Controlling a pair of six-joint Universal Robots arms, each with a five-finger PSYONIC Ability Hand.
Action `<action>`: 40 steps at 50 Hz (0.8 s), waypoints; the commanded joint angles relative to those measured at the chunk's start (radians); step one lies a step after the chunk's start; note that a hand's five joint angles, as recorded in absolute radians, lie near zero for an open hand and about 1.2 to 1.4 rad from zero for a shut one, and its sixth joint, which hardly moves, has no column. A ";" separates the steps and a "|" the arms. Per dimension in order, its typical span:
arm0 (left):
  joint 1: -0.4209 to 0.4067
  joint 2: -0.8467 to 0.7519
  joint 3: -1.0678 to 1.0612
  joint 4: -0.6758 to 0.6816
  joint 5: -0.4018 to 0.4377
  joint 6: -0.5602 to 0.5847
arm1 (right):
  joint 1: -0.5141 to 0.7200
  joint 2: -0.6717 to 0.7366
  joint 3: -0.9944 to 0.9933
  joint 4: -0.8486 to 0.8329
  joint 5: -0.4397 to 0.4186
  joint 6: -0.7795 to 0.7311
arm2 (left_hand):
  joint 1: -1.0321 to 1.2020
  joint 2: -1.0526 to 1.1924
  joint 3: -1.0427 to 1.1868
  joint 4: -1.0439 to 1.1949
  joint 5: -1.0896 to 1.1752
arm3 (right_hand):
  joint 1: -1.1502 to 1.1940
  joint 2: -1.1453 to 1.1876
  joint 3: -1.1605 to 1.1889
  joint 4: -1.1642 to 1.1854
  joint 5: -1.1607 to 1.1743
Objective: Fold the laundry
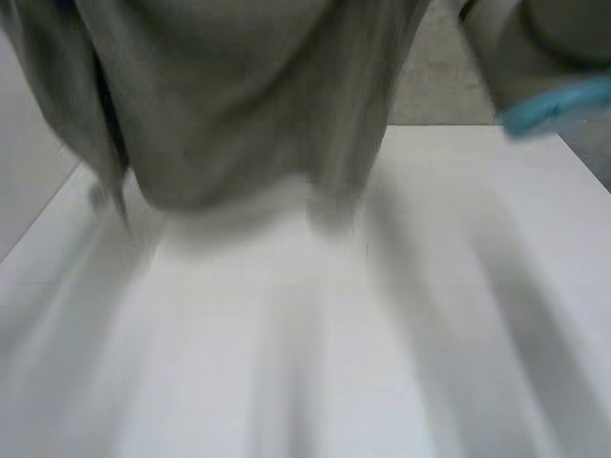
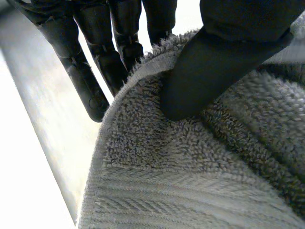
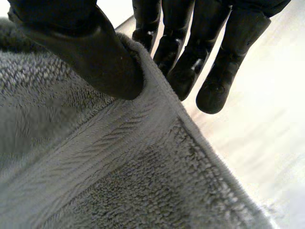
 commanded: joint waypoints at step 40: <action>0.064 -0.206 -0.779 0.065 0.177 0.279 | -0.085 -0.072 0.963 0.108 0.003 -0.289 | 0.203 0.179 0.179 0.178 0.200 | 0.058 0.065 0.065 0.058 0.057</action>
